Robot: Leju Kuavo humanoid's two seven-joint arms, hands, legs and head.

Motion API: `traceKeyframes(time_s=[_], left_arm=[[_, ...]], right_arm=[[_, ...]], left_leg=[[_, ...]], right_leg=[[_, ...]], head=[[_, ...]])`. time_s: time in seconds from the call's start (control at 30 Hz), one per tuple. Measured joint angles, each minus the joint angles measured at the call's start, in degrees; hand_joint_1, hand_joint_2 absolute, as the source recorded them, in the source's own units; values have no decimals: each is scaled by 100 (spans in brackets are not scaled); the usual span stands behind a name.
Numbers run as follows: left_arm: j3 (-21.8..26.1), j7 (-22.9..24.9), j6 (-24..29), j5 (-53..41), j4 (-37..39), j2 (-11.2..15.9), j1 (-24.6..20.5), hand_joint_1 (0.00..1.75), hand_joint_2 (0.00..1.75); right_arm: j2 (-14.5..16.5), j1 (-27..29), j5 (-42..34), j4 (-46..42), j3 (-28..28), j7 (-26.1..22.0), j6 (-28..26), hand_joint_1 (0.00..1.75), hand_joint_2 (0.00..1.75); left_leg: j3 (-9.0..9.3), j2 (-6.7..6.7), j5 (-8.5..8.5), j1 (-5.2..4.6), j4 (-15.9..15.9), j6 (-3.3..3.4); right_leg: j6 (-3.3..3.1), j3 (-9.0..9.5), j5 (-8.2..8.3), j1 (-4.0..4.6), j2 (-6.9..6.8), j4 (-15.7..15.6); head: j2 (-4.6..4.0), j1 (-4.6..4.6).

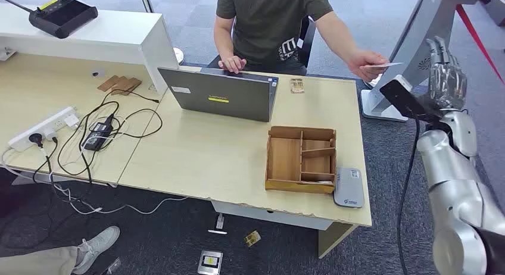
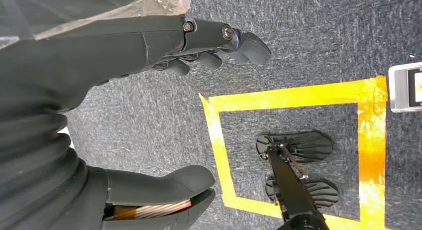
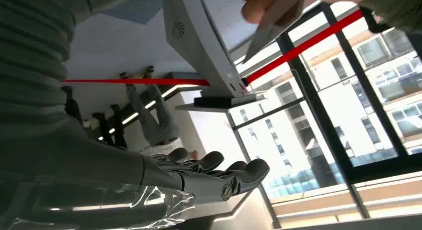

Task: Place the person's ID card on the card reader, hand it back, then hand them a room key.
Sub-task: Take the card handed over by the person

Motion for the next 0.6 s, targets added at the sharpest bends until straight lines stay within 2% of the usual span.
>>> traceKeyframes(time_s=[0.4, 0.53, 0.6], left_arm=[[-8, 44, -75, -182, 0, -2, -102, 0, 175], [-9, 44, -95, -196, 0, -2, -120, 0, 175], [-9, 44, -96, -198, 0, -2, -126, 0, 175]], right_arm=[[410, -215, 463, 313, 742, 191, 32, 3, 175], [514, -242, 519, 381, 901, 271, 115, 170, 175], [556, -246, 529, 415, 956, 307, 180, 175, 175]], left_leg=[[-2, 0, 0, 1, 1, 0], [-1, 0, 0, 1, 1, 0], [-1, 0, 0, 1, 2, 0]], right_leg=[[0, -3, 0, 0, 0, -1], [0, -4, 0, 0, 1, -2], [0, -4, 0, 0, 1, -2]], head=[[0, 1], [0, 1], [0, 0]])
